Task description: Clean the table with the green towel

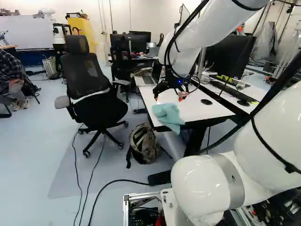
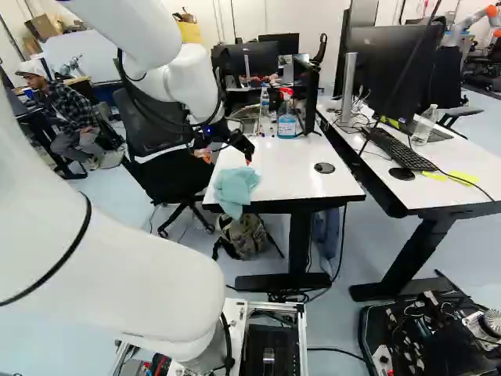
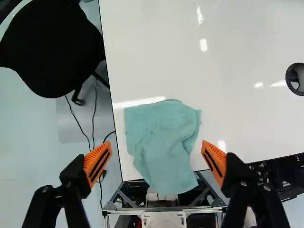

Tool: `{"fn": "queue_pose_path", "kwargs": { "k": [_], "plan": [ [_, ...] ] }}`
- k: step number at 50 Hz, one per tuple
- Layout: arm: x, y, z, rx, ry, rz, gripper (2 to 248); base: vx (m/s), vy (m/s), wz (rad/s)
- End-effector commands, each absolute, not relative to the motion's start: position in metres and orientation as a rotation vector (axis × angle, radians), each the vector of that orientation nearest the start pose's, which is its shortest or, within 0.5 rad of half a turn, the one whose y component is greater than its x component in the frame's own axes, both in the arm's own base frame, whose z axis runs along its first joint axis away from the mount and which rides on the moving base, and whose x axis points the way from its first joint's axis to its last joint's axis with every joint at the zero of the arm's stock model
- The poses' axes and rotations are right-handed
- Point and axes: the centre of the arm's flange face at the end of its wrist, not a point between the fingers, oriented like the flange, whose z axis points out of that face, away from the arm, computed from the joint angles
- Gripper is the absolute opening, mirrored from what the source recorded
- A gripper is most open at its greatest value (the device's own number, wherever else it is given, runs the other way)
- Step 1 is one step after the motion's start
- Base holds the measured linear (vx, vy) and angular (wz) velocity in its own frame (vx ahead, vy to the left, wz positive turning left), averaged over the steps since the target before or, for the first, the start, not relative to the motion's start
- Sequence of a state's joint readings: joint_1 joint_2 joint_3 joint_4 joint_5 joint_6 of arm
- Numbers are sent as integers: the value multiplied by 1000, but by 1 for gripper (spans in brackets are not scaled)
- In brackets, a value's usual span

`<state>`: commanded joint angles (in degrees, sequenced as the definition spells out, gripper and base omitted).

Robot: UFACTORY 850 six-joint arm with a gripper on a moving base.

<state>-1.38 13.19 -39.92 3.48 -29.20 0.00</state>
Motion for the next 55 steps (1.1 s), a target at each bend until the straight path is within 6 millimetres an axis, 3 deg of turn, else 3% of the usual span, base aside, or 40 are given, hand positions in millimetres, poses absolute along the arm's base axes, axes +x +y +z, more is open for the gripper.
{"fn": "queue_pose_path", "kwargs": {
  "k": [27, 55],
  "plan": [
    [378, -6, 521, -3033, 107, -673, 247, 0, 0, 0],
    [374, -6, 503, -3015, 102, -781, 247, 0, 0, 0]
  ]
}}
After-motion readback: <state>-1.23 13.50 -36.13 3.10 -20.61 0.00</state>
